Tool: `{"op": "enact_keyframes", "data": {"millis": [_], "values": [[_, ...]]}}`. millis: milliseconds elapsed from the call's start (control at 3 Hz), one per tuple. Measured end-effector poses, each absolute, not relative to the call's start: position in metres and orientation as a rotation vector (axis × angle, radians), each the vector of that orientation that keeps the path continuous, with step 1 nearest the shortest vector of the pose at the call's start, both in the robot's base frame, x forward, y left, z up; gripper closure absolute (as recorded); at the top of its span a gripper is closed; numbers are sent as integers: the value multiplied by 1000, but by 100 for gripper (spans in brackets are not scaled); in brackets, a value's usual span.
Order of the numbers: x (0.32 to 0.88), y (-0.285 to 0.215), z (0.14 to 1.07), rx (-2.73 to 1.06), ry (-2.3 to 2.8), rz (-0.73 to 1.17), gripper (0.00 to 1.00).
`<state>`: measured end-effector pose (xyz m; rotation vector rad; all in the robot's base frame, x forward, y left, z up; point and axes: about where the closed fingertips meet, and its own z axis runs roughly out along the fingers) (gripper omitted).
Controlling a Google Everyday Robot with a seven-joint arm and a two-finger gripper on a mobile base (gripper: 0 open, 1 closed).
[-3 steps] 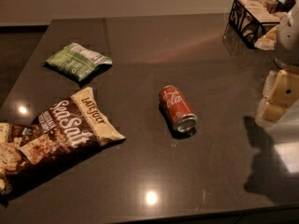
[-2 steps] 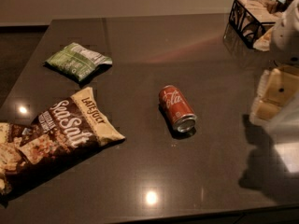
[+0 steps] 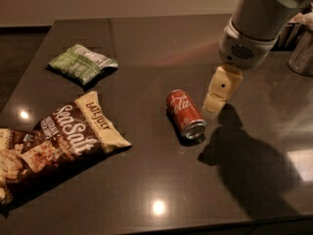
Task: Place coke can upright
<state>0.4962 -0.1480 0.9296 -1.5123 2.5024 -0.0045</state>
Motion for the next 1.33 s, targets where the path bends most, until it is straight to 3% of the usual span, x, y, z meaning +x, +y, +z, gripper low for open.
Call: {"op": "enact_keyframes", "data": {"millis": [667, 1333], "values": [[511, -85, 908, -1323, 2669, 67, 0], [512, -59, 873, -1169, 2804, 68, 0]]}}
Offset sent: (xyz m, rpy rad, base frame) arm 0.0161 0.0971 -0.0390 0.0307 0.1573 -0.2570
